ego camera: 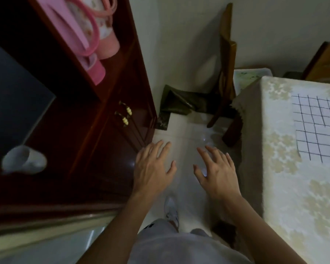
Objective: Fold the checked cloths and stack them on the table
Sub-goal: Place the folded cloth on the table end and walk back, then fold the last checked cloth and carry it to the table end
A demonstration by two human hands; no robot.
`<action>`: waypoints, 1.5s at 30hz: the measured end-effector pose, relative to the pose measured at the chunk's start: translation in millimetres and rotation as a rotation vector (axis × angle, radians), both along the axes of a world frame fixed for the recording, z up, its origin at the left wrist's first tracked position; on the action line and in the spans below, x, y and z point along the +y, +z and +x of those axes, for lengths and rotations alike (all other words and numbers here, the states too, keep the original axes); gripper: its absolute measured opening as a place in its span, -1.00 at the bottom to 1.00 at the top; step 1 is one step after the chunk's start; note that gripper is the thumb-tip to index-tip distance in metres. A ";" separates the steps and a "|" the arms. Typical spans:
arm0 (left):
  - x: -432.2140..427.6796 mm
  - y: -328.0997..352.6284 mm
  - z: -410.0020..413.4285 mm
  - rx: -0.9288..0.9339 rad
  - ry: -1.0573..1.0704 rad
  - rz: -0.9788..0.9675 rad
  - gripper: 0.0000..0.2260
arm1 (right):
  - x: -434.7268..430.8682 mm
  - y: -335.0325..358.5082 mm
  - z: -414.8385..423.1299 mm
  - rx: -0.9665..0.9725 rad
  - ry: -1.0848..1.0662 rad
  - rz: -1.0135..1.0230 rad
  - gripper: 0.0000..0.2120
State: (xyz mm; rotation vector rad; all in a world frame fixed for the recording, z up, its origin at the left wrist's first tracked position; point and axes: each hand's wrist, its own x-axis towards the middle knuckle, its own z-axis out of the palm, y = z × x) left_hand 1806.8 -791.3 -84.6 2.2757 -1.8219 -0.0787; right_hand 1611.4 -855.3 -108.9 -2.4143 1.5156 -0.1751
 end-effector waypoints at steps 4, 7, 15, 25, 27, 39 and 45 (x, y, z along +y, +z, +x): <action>-69.0 -0.5 41.0 -0.007 -0.082 0.013 -0.48 | -55.8 6.2 42.6 0.002 -0.069 0.001 -0.42; -112.4 -1.5 59.6 -0.002 -0.121 0.041 -0.47 | -84.5 10.2 57.1 0.007 -0.120 0.015 -0.41; -213.7 -7.1 52.0 0.039 -0.293 0.094 -0.45 | -137.9 9.4 36.7 0.019 -0.322 0.062 -0.39; -360.8 -19.0 -2.7 -0.005 -0.507 0.138 -0.44 | -239.1 -20.6 -11.6 -0.011 -0.522 0.079 -0.39; -395.4 -20.5 -21.6 -0.019 -0.564 0.164 -0.46 | -267.7 -26.0 -28.6 -0.028 -0.564 0.098 -0.37; -555.5 -21.8 -164.3 -0.026 -1.028 0.223 -0.45 | -362.2 -29.7 -136.5 -0.007 -0.946 0.060 -0.43; -592.6 -34.1 -237.9 -0.050 -1.386 0.260 -0.44 | -343.7 -37.7 -165.9 -0.012 -1.169 0.068 -0.42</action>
